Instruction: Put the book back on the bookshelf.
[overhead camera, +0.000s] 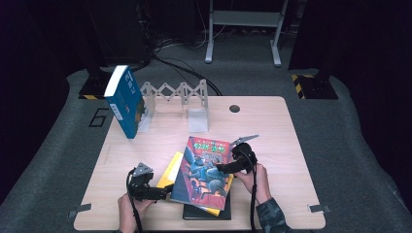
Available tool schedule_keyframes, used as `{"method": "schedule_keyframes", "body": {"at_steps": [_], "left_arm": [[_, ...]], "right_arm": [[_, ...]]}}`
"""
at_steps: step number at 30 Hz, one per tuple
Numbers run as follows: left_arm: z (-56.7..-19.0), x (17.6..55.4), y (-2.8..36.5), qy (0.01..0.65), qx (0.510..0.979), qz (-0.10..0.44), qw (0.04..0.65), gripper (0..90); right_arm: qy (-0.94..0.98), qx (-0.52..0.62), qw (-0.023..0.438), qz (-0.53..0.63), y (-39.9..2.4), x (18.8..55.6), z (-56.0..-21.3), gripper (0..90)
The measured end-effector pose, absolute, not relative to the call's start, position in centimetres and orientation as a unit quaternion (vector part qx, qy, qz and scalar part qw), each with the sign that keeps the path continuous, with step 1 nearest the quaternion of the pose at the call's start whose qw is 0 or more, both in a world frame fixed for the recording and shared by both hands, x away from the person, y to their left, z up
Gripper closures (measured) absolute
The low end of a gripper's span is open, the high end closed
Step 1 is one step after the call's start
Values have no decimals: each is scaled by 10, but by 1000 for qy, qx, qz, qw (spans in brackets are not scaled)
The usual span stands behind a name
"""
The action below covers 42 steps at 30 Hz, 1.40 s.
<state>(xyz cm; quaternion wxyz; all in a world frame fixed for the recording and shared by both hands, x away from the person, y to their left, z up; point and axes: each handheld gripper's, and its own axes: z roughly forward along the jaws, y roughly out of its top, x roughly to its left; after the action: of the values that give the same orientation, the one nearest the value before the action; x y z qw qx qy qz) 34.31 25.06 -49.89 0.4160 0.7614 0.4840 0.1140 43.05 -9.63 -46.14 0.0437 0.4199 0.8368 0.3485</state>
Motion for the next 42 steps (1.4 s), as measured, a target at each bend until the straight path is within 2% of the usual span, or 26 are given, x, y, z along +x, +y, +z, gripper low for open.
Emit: {"method": "schedule_keyframes", "body": {"at_steps": [13, 23, 32, 42], "left_arm": [[-497, 344, 252, 478, 773, 99, 406, 0], [-497, 344, 251, 481, 770, 104, 407, 0], [-497, 349, 257, 488, 767, 74, 410, 0], [-480, 370, 265, 496, 752, 107, 422, 0]], "right_arm": [[834, 422, 37, 355, -91, 435, -462, 135], [836, 419, 66, 350, -86, 431, -459, 153], [840, 407, 59, 354, -77, 442, -460, 153], [841, 399, 59, 361, -70, 448, -461, 155]]}}
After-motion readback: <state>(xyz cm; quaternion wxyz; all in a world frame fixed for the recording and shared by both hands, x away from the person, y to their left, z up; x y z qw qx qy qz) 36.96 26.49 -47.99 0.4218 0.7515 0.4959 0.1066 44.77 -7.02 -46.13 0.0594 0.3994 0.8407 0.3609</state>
